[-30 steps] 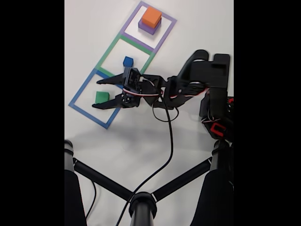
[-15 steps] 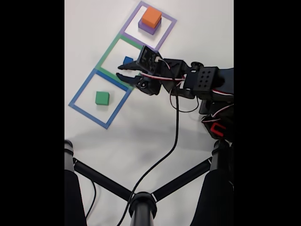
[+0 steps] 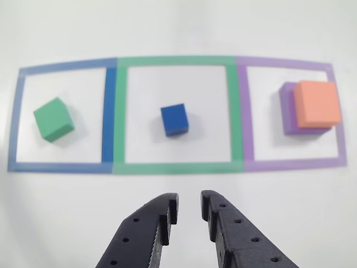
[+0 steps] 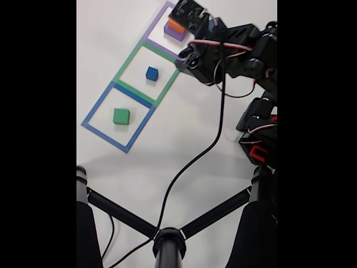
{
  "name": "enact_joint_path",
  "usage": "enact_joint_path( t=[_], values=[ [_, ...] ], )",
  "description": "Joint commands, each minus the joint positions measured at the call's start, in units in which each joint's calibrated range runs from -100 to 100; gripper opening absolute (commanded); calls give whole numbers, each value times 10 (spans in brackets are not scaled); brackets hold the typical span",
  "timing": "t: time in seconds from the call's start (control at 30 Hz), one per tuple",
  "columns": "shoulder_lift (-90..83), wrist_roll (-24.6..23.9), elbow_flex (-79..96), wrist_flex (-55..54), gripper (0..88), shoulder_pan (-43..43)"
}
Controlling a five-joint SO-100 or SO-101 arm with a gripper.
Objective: Tower of hanoi
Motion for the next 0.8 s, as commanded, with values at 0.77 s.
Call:
enact_joint_path(
  t=[0.77],
  values=[
    [-122,0,263,-189,199,68]
  ],
)
